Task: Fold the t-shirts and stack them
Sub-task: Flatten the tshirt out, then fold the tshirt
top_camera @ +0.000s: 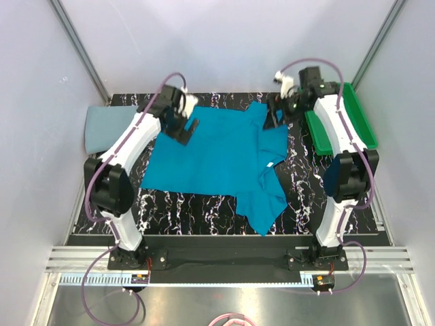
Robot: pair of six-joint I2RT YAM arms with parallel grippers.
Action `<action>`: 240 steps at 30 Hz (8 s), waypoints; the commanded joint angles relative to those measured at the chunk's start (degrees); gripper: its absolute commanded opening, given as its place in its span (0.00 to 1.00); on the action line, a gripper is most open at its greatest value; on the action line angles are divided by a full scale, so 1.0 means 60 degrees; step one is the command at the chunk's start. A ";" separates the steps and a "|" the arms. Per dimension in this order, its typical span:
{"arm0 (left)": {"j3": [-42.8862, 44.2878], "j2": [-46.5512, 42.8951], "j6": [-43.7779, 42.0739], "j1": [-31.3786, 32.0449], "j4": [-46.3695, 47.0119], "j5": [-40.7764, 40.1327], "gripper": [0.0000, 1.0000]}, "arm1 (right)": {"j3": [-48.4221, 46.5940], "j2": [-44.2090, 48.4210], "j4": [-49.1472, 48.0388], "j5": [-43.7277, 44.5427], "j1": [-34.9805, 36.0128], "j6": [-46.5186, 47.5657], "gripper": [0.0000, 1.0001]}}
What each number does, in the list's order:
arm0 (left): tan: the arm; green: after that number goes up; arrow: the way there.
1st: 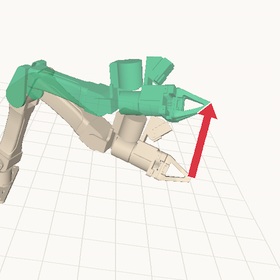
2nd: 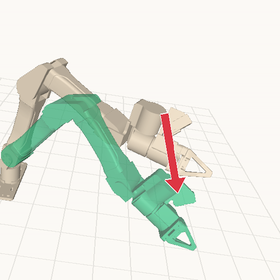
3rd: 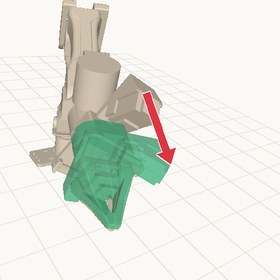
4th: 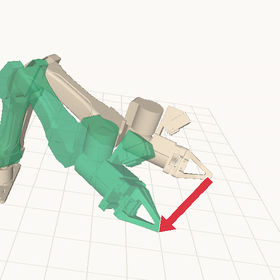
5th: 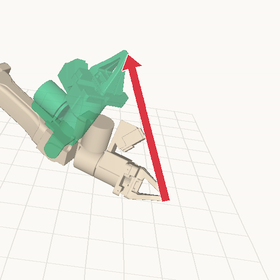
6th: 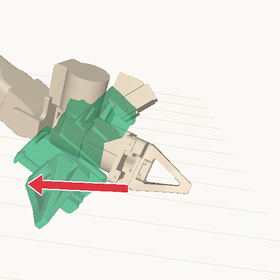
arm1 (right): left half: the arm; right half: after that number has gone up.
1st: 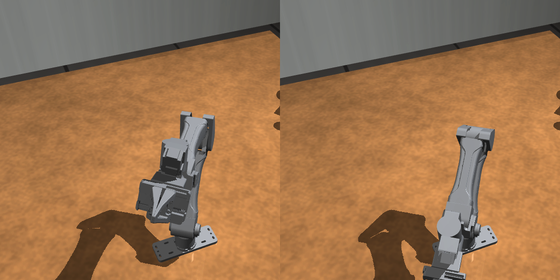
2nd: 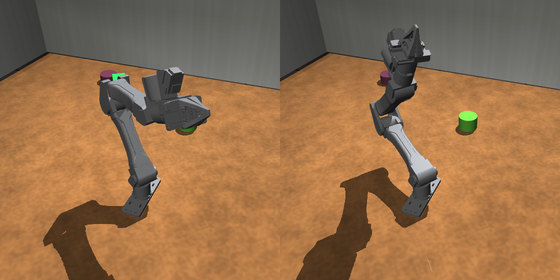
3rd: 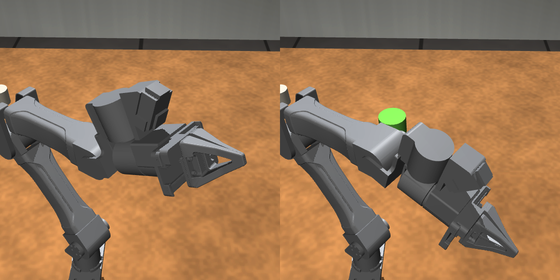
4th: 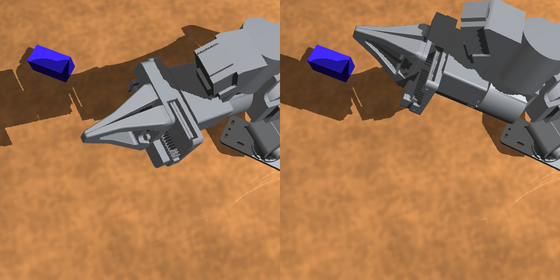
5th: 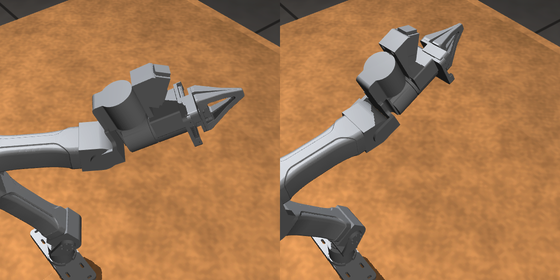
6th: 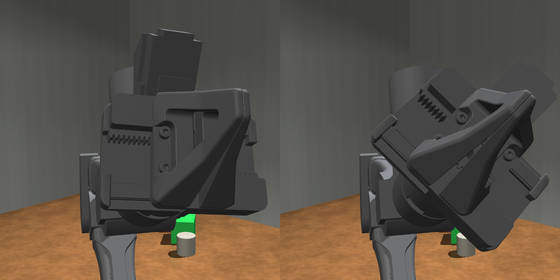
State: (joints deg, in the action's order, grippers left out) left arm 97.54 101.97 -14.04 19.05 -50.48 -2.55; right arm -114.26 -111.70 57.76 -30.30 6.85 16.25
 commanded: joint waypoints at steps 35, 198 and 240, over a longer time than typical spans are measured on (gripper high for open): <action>-0.0480 0.2662 0.0802 -0.0230 -0.2485 0.1977 0.90 | 0.2842 -0.1494 0.2328 0.1608 0.1553 -0.0130 0.64; -0.5474 -0.2961 -0.3841 -0.0567 0.2172 -0.1128 0.96 | 0.8446 0.5782 0.0203 0.1300 0.0936 0.7500 0.75; -0.5065 -0.2083 -0.3007 -0.0611 0.1983 -0.2549 0.87 | 1.2158 0.5829 -0.1833 0.1695 0.5259 0.7400 0.65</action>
State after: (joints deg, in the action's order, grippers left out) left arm 63.88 90.41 -33.52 15.66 -38.41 -16.60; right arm -42.02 -75.92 48.99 -20.45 37.34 61.71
